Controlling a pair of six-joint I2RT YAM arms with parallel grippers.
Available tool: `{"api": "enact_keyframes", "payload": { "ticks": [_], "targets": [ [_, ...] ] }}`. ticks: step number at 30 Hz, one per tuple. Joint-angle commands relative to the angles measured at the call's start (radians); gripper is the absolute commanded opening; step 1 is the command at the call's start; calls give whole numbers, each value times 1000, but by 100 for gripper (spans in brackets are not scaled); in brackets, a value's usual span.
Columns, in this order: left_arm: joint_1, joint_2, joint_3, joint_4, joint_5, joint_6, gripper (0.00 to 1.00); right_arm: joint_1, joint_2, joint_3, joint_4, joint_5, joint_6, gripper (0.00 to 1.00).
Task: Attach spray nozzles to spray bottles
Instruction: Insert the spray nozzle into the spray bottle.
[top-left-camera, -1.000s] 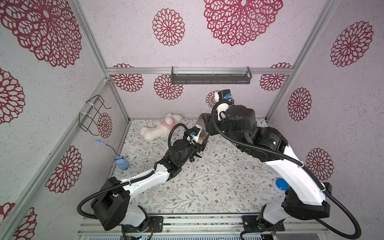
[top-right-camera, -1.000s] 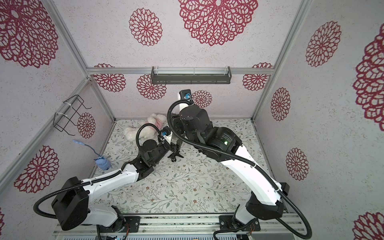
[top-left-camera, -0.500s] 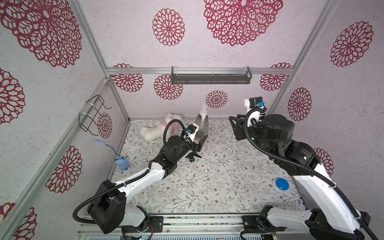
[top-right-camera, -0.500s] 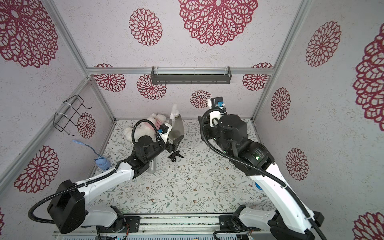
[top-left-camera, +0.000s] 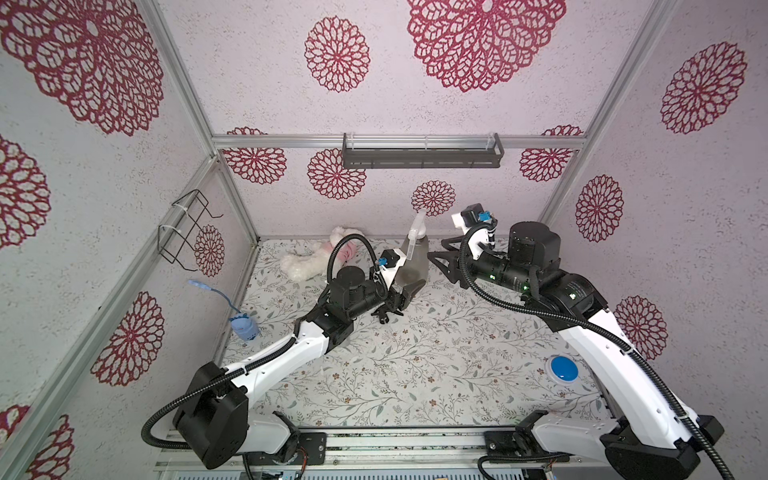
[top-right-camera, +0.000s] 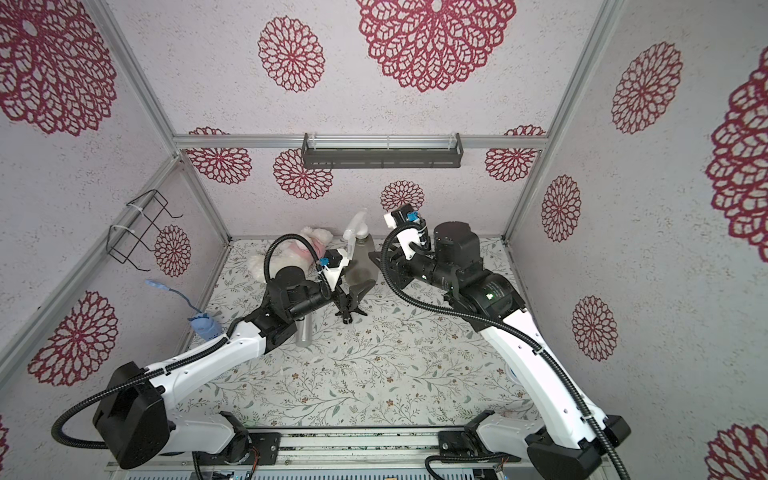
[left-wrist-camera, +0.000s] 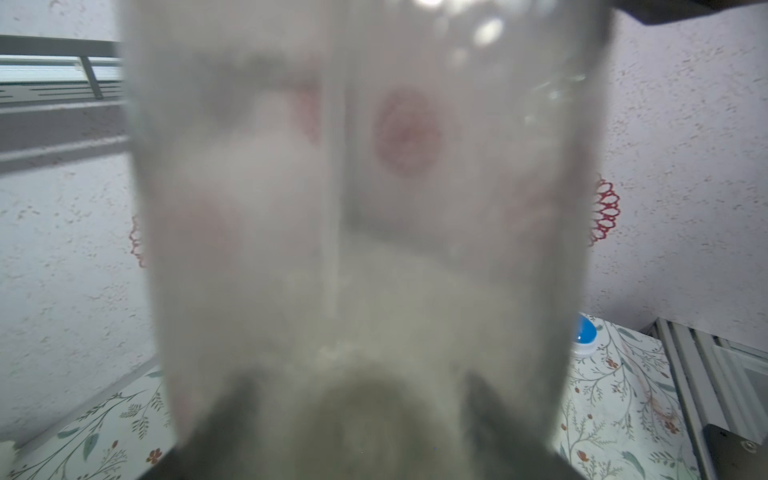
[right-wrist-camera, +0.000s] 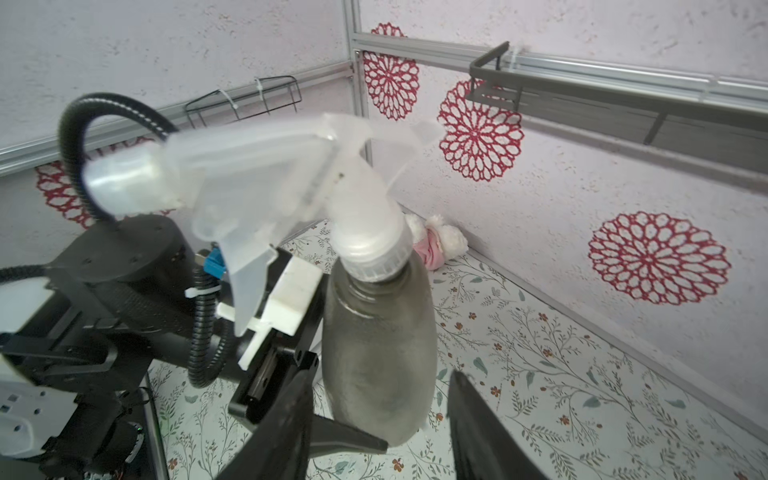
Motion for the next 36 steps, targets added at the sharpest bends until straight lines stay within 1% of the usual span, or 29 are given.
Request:
{"api": "enact_keyframes", "payload": {
  "ticks": [1,5,10,19,25,34,36],
  "targets": [
    [2,7,24,-9,59,-16,55,-6,-1,58,39,-81,-50,53],
    [0,9,27,-15,70,-17,55,-12,27,101,19,-127,-52,52],
    [-2,5,27,-21,80,-12,54,-14,55,121,18,-110,-62,52],
    [-7,1,31,-36,94,-5,54,-15,106,202,-60,-64,-108,50],
    [-15,-1,35,-46,93,6,54,-17,116,210,-65,-33,-124,49],
    [-36,4,48,-75,75,39,54,-18,151,257,-86,-30,-132,49],
    [-42,7,51,-83,67,47,54,-17,154,256,-79,-29,-126,46]
  ]
}}
